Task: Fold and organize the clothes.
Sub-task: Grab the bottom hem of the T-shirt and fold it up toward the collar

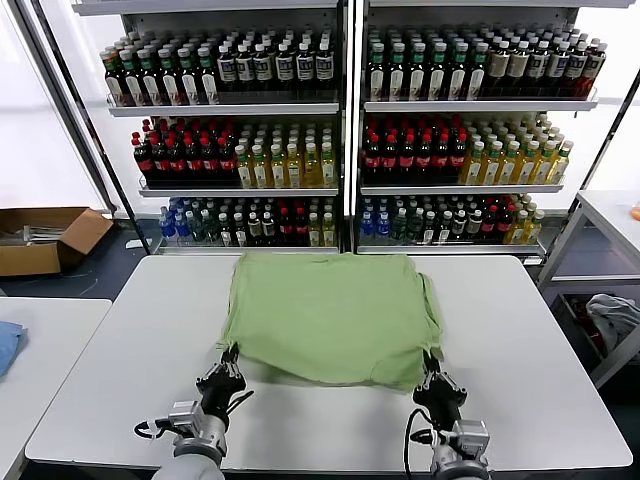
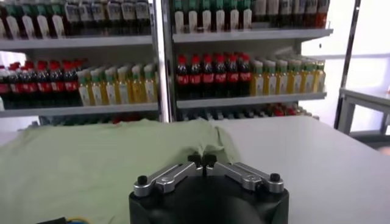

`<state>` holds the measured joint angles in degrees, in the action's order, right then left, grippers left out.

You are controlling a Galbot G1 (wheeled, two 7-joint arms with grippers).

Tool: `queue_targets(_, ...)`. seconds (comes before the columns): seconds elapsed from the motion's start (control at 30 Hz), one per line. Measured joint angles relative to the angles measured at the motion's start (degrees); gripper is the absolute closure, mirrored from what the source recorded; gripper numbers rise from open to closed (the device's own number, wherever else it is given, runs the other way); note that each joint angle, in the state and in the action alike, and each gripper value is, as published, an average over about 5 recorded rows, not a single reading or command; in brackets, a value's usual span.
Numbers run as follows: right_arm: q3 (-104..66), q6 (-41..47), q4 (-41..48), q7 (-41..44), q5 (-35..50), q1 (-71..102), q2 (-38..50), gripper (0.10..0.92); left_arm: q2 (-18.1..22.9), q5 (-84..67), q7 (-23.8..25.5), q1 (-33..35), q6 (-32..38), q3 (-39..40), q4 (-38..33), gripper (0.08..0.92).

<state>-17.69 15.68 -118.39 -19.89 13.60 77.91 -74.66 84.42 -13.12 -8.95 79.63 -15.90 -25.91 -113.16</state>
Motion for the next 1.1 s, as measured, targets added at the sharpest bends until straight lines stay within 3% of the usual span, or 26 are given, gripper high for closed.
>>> queue_targets(0.77, 2.7, 2.1, 20.5, 4.7, -2.2, -20.7, -0.7, 0.914, -2.9, -4.1, -1.2, -16.0, 1.7, 1.3, 15.6, 0.916)
queue_targets(0.93, 2.5, 3.5, 23.1, 5.2, -1.8, -23.0, -1.4, 0.813, -2.8, -4.0, -1.1, -17.5, 0.8, 1.4, 18.0, 0.887)
queue_targets(1.1, 2.3, 3.8, 24.3, 4.5, 0.8, -24.1, -2.9, 0.666, -2.6, -3.6, -1.4, -18.4, -0.8, 1.4, 18.8, 0.749)
